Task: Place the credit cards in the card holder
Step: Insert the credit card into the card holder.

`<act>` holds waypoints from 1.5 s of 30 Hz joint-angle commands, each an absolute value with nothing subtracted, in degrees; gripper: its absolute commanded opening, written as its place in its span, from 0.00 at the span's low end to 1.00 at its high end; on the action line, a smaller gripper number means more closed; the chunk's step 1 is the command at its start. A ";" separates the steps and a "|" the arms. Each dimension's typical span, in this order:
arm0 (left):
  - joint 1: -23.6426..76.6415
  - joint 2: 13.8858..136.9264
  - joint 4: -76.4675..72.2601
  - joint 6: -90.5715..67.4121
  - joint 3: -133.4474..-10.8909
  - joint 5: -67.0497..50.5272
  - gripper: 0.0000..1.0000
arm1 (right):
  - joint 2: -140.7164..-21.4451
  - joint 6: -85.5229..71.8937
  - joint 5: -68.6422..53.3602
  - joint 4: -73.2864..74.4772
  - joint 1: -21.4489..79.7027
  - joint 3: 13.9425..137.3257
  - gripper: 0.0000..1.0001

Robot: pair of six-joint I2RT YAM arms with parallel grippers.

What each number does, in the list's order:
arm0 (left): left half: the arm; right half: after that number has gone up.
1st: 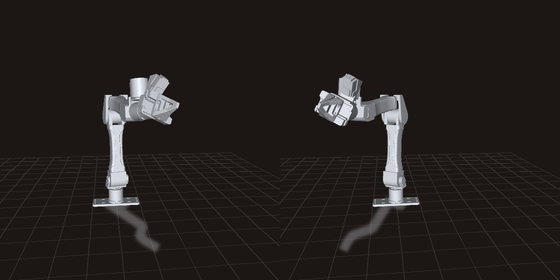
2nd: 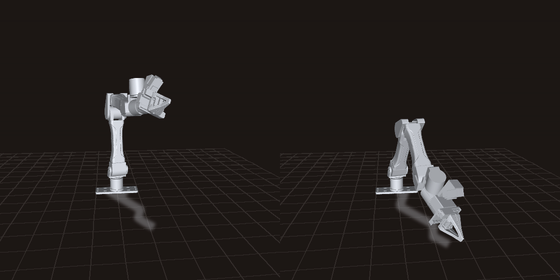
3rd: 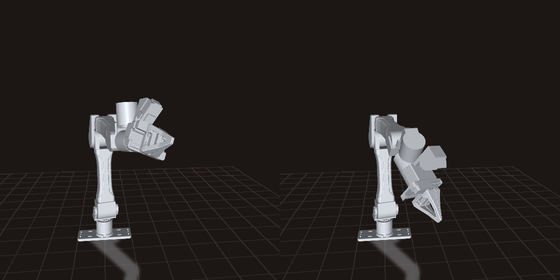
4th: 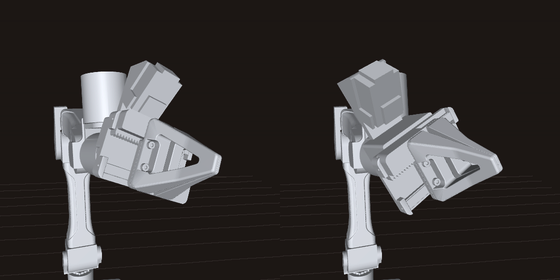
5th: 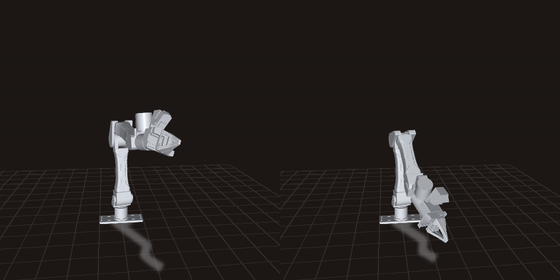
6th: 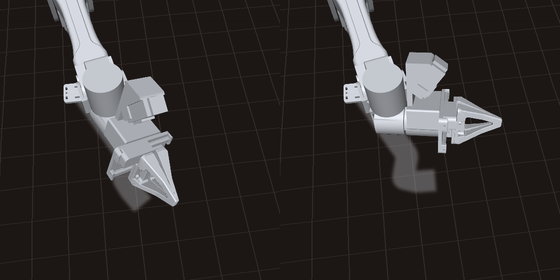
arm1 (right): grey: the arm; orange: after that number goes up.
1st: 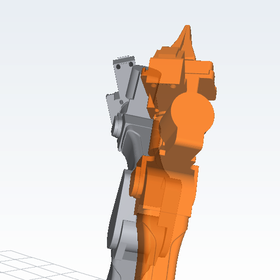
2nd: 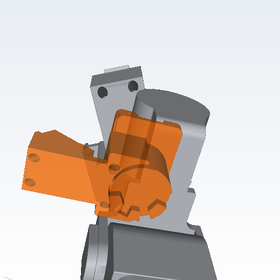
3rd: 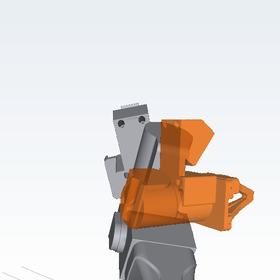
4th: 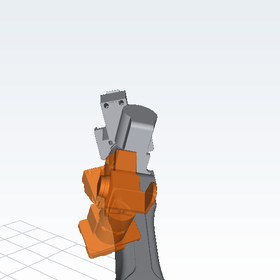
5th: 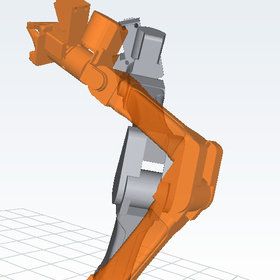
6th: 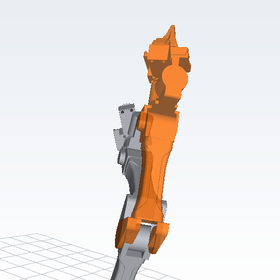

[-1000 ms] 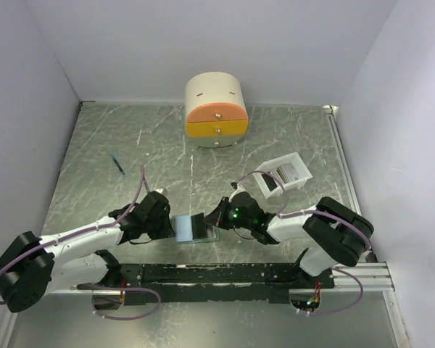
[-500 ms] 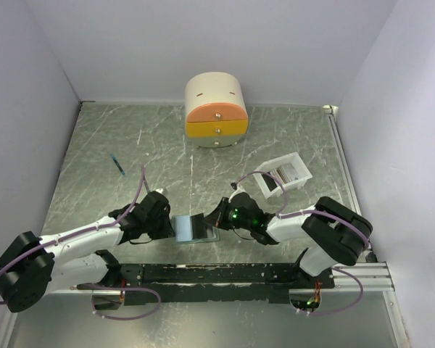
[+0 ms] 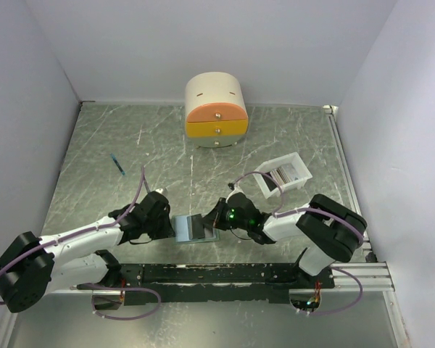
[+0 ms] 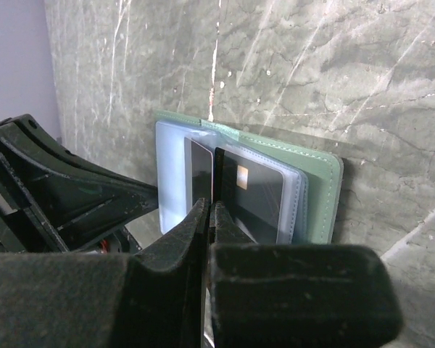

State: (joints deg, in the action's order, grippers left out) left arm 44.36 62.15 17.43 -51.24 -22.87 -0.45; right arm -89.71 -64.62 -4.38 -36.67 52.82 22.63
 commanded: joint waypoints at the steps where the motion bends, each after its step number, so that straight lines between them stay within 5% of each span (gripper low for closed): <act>1: 44.54 62.14 16.68 -51.33 -21.46 -1.84 0.08 | -91.13 -65.12 -2.87 -36.82 53.75 23.81 0.01; 10: 44.56 61.88 16.83 -51.20 -21.70 -1.98 0.08 | -92.59 -65.67 -2.12 -36.49 54.90 25.25 0.01; 25: 44.54 61.68 16.52 -51.14 -21.37 -2.21 0.08 | -88.24 -59.98 2.78 -20.32 56.53 30.92 0.27; 45: 44.51 61.57 16.25 -51.15 -21.62 -2.45 0.08 | -93.12 -58.80 2.25 -18.28 59.26 35.73 0.33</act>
State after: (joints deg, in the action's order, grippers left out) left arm 44.36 61.71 17.08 -51.22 -22.55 -0.75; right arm -91.85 -59.66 1.32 -19.70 58.61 34.11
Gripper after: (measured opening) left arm 0.082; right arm 0.320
